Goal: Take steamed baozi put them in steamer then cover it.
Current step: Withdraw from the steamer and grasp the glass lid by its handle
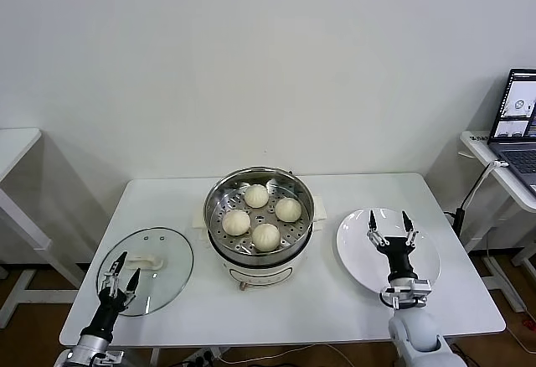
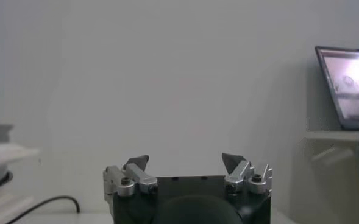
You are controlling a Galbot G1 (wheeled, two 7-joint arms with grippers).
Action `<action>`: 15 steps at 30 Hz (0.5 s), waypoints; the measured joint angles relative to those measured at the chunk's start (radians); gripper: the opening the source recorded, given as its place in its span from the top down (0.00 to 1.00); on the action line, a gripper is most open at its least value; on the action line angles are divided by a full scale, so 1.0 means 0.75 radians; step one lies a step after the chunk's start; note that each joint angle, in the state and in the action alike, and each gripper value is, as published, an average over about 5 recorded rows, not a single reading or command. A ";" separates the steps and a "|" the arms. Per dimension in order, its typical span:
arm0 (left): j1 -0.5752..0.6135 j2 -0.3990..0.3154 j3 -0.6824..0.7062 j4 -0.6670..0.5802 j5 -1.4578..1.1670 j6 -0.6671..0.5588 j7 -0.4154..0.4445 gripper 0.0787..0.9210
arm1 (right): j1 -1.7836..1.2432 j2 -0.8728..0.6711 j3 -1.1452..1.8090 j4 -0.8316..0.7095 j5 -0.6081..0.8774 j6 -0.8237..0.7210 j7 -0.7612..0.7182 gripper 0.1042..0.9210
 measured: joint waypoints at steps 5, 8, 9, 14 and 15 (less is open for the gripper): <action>-0.047 -0.003 0.010 0.061 0.053 -0.005 -0.031 0.12 | -0.027 0.024 0.019 -0.007 -0.023 0.008 0.001 0.12; -0.076 -0.005 0.018 0.090 0.082 -0.003 -0.042 0.12 | -0.038 0.037 0.028 -0.008 -0.031 0.011 0.002 0.12; -0.085 -0.006 0.021 0.099 0.090 -0.001 -0.046 0.12 | -0.040 0.041 0.030 -0.008 -0.034 0.012 0.002 0.12; -0.127 -0.005 0.033 0.137 0.122 0.011 -0.060 0.12 | -0.050 0.058 0.037 -0.006 -0.050 0.014 0.002 0.12; -0.134 -0.005 0.035 0.142 0.126 0.014 -0.063 0.12 | -0.052 0.062 0.038 -0.006 -0.054 0.015 0.002 0.12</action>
